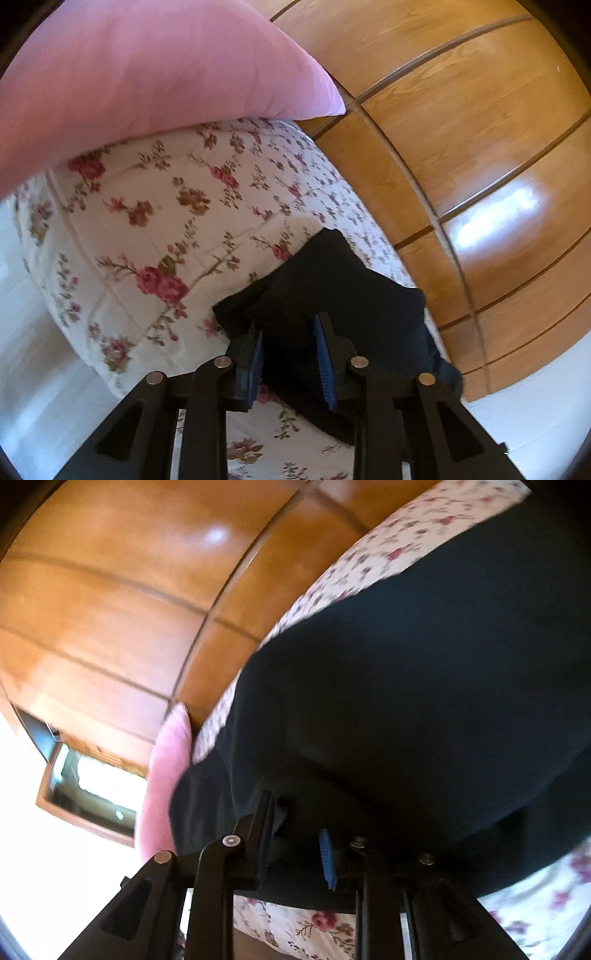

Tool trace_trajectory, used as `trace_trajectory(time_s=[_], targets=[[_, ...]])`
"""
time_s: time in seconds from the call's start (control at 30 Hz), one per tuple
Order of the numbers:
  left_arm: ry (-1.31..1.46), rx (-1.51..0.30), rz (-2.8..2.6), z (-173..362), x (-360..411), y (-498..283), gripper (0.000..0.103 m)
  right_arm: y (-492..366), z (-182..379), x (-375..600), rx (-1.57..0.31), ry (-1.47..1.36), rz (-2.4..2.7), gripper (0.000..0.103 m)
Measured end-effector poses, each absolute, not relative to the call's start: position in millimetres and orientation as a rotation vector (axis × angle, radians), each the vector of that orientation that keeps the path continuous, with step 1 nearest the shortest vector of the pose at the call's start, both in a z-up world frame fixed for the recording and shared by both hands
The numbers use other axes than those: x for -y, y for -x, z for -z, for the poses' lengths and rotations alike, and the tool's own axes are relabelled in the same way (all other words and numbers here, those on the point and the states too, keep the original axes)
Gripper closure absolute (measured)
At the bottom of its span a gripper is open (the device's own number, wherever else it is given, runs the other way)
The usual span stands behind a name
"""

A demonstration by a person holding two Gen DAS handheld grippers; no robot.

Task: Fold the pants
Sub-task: 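Open left gripper over the trousers while right gripper grasps a leg end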

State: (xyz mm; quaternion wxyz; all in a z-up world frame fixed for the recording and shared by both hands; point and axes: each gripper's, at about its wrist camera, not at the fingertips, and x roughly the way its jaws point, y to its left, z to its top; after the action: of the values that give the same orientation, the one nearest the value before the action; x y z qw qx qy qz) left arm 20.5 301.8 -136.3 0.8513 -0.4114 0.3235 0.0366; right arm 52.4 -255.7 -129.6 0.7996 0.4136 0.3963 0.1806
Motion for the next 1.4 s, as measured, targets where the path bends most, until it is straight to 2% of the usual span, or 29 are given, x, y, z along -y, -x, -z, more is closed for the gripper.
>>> trace_trajectory(time_s=[0.27, 0.33, 0.4, 0.53, 0.57, 0.63, 0.93, 0.97, 1.0, 1.07, 1.27, 1.4], targets=[[0.735, -0.632, -0.213, 109, -295, -10, 0.077, -25, 120, 286, -0.857, -0.858, -0.351, 0.078], [0.681, -0.584, -0.255, 94, -290, -4, 0.077, -15, 120, 299, -0.853, -0.885, -0.332, 0.074], [0.657, -0.54, -0.297, 82, -291, 6, 0.077, -2, 115, 319, -0.835, -0.878, -0.269, 0.063], [0.677, -0.468, -0.259, 63, -283, 13, 0.077, 21, 104, 378, -0.746, -0.907, -0.106, 0.059], [0.668, -0.47, -0.212, 60, -275, 8, 0.077, 23, 103, 391, -0.723, -0.924, -0.067, 0.055], [0.648, -0.512, -0.057, 57, -250, -10, 0.077, 25, 102, 418, -0.673, -0.961, 0.016, 0.047], [0.483, -0.796, 0.547, 84, -83, -89, 0.076, -7, 124, 490, -0.572, -1.122, 0.166, 0.048], [0.459, -0.822, 0.58, 88, -69, -94, 0.075, -12, 129, 491, -0.572, -1.138, 0.182, 0.056], [0.422, -0.848, 0.609, 94, -52, -101, 0.075, -13, 136, 496, -0.574, -1.159, 0.187, 0.076], [0.365, -0.885, 0.585, 102, -38, -107, 0.075, -12, 137, 505, -0.57, -1.199, 0.169, 0.094], [0.437, -1.022, 0.558, 132, -41, -113, 0.075, 28, 64, 512, -0.41, -1.036, 0.158, 0.096], [0.501, -1.023, 0.585, 138, -51, -109, 0.075, 29, 82, 518, -0.542, -0.966, 0.217, 0.096]])
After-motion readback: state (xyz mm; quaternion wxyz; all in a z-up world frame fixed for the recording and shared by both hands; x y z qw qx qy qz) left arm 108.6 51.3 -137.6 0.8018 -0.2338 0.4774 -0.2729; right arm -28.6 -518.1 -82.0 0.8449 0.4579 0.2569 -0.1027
